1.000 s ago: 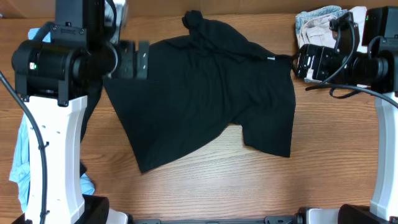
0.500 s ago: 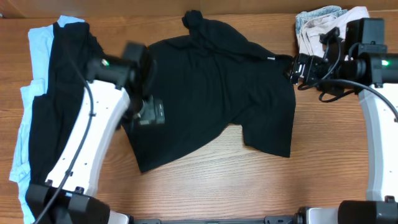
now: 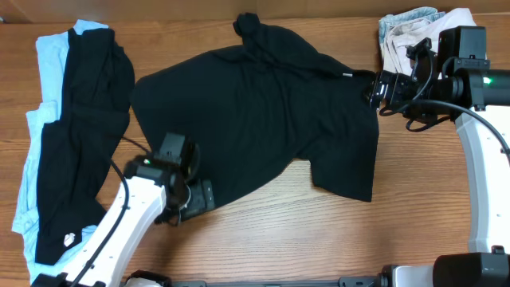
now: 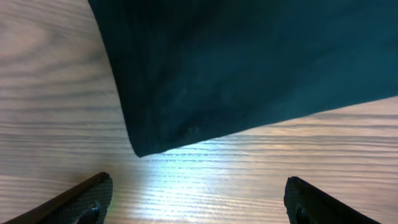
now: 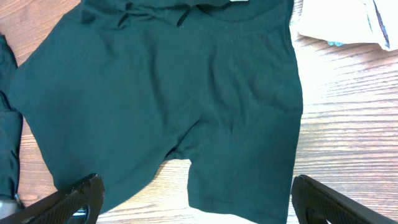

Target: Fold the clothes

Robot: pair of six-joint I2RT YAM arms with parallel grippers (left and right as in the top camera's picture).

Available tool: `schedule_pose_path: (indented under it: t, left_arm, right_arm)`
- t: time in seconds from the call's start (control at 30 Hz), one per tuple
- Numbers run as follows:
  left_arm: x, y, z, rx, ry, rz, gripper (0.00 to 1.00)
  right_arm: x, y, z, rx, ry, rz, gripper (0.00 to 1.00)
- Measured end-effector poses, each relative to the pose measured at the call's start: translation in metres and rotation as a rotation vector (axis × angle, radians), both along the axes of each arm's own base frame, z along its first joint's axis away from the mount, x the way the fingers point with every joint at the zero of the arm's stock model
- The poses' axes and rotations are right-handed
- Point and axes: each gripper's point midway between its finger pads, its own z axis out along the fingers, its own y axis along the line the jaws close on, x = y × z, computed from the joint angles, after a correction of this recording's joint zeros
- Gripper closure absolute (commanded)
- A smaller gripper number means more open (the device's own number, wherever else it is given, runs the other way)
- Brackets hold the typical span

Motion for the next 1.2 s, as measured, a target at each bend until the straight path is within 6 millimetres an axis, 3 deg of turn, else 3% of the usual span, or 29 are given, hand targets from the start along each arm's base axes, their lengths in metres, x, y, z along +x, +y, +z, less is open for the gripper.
schedule_pose_path:
  t: [0.17,0.37,0.93,1.0,1.2]
  left_arm:
    - [-0.005,0.000,-0.018,-0.009,0.005,0.035,0.21]
    - [-0.004,0.005,-0.027,0.018,-0.013,0.093,0.43]
    - [-0.009,0.020,-0.039,0.098,-0.022,0.129,0.48]
    - [-0.008,0.022,-0.039,0.106,-0.029,0.132,0.55]
    - [0.003,0.021,-0.042,0.107,-0.061,0.148,0.96]
  right_arm:
    - [0.000,0.000,0.000,0.000,0.000,0.000,0.00]
    - [0.000,0.000,0.000,0.000,-0.001,0.000,0.00]
    - [0.001,0.000,0.000,-0.001,-0.004,0.000,0.00]
    - [0.001,0.000,0.000,0.000,-0.004,0.000,0.00]
    - [0.001,0.000,0.001,0.000,-0.005,0.000,0.00]
